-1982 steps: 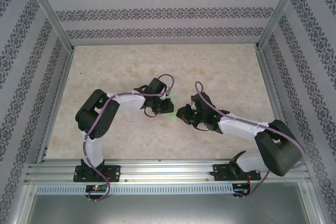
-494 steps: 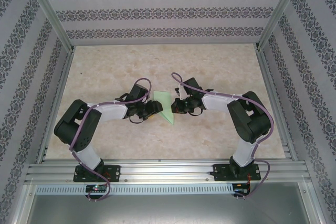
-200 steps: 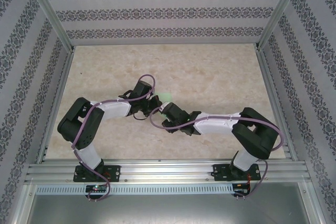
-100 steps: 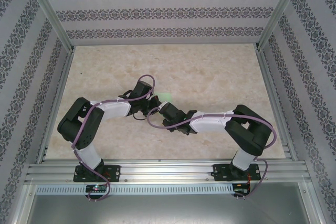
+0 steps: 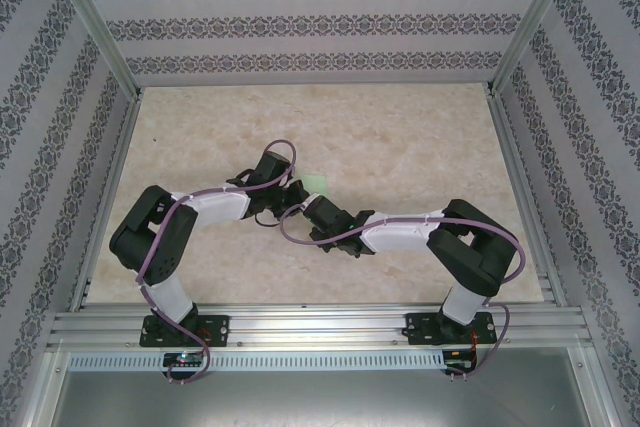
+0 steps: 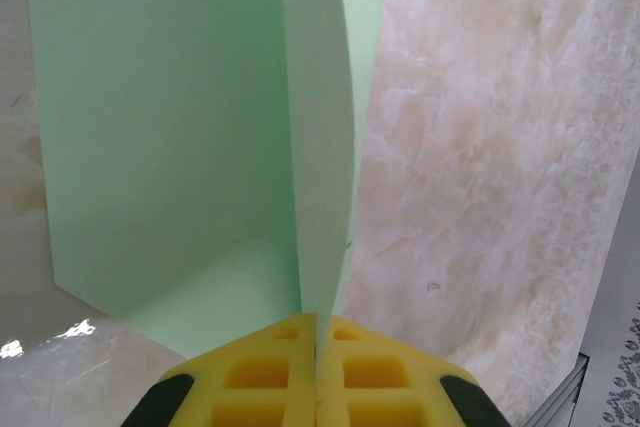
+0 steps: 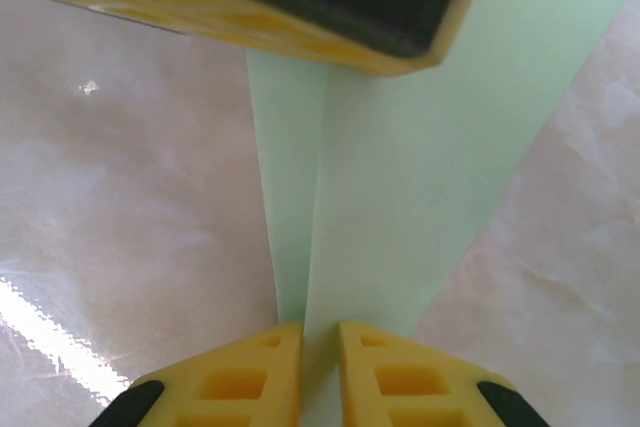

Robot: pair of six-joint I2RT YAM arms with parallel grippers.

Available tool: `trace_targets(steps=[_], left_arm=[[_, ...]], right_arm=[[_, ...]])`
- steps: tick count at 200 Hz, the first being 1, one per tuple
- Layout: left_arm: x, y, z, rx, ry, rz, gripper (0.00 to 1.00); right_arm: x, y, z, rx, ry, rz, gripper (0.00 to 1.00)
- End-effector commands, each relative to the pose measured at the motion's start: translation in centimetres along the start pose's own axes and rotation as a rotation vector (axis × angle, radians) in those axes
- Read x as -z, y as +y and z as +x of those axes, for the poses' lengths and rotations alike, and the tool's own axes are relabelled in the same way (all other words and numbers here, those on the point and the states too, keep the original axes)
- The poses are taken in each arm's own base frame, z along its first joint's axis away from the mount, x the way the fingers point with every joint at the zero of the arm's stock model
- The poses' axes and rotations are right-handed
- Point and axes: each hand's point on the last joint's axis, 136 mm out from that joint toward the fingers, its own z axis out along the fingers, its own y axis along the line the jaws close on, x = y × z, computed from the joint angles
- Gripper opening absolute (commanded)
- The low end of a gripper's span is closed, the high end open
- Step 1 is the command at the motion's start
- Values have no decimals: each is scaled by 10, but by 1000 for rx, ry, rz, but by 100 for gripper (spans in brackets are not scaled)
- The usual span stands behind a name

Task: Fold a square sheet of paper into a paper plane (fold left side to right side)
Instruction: Fourth fold the wing at the center of the table.

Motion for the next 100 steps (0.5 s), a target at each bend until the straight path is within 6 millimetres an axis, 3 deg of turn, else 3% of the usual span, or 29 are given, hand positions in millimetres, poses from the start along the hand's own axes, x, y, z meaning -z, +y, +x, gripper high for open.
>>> trace_targets(steps=[1, 100], left_arm=[[13, -20, -1, -53, -13, 23, 10], [71, -22, -18, -85, -118, 38, 71]], right_arm=[[0, 3, 0, -24, -15, -28, 16], [1, 4, -4, -107, -20, -178, 11]])
